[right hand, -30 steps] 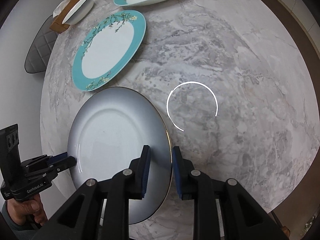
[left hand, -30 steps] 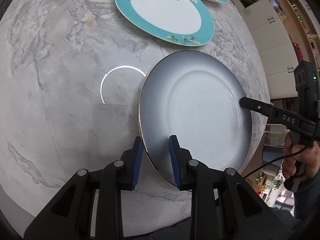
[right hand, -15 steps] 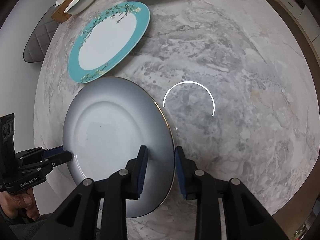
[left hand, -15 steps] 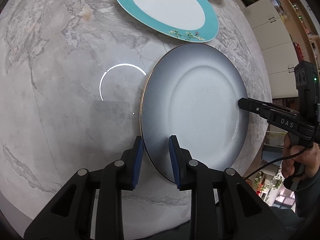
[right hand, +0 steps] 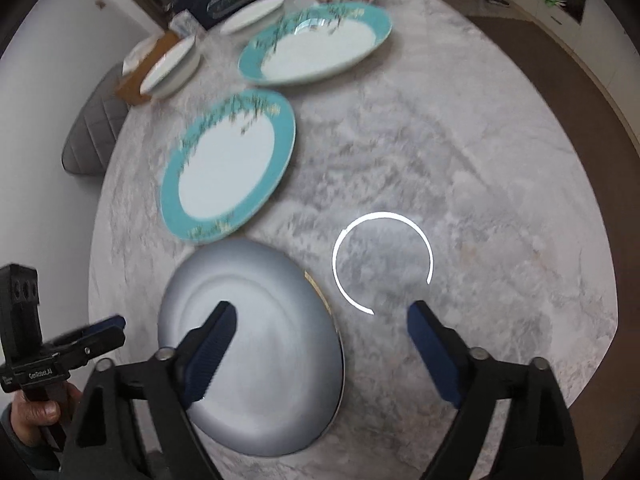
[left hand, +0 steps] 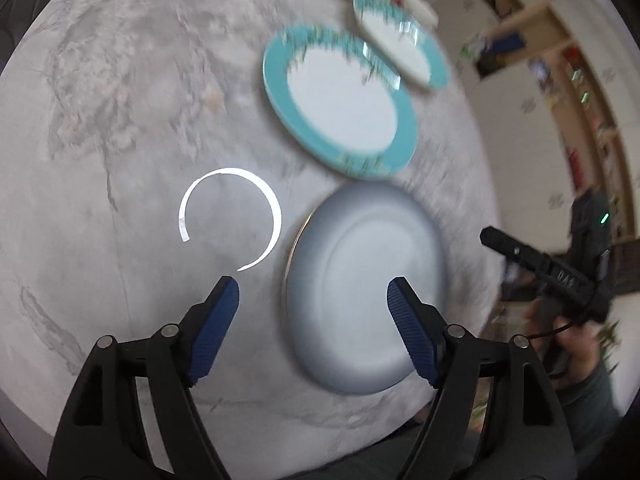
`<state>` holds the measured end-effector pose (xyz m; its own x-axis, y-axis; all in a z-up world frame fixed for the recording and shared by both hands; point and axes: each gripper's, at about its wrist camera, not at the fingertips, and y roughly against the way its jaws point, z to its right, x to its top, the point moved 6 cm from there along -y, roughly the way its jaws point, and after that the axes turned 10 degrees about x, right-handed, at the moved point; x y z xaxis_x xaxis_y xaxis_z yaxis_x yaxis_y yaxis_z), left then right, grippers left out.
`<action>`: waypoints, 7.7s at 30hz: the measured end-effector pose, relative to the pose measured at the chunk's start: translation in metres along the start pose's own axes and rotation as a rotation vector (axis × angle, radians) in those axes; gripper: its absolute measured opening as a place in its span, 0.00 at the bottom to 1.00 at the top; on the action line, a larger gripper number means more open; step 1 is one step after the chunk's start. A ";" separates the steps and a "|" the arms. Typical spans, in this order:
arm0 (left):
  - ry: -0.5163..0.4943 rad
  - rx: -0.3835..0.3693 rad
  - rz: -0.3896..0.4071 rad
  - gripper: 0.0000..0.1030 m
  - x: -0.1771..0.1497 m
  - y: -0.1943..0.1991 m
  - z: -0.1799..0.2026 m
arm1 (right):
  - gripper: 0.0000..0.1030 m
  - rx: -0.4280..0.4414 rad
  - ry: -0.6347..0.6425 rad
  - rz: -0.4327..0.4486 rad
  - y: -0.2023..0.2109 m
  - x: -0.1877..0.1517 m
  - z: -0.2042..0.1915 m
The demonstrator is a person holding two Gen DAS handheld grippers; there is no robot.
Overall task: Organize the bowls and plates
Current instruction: 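Lower the grey plate and open both grippers, then move both grippers to the smaller teal floral plate and close on its rim, then carry the teal floral plate with both grippers onto the grey plate, then open both grippers to release the teal plate on the grey plate, then move both grippers to the rim of the larger teal floral plate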
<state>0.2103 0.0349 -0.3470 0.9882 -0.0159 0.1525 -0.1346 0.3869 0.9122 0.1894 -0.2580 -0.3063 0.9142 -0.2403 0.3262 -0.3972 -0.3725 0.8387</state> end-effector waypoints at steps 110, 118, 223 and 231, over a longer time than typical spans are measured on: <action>0.017 0.236 -0.108 0.23 -0.033 -0.037 0.016 | 0.12 0.202 0.173 -0.328 -0.027 0.005 -0.013; 0.001 0.252 -0.115 0.23 -0.039 -0.045 0.018 | 0.12 0.186 0.206 -0.343 -0.028 -0.005 -0.010; -0.222 0.327 0.226 0.72 0.327 -0.159 0.115 | 0.92 0.184 0.077 0.001 -0.093 0.301 0.073; -0.235 0.334 0.229 0.72 0.328 -0.164 0.122 | 0.92 0.193 0.072 -0.004 -0.096 0.301 0.075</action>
<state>0.5477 -0.1463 -0.4005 0.8920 -0.1884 0.4109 -0.4015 0.0875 0.9117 0.4973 -0.3615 -0.3213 0.9162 -0.1770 0.3594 -0.3957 -0.5398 0.7430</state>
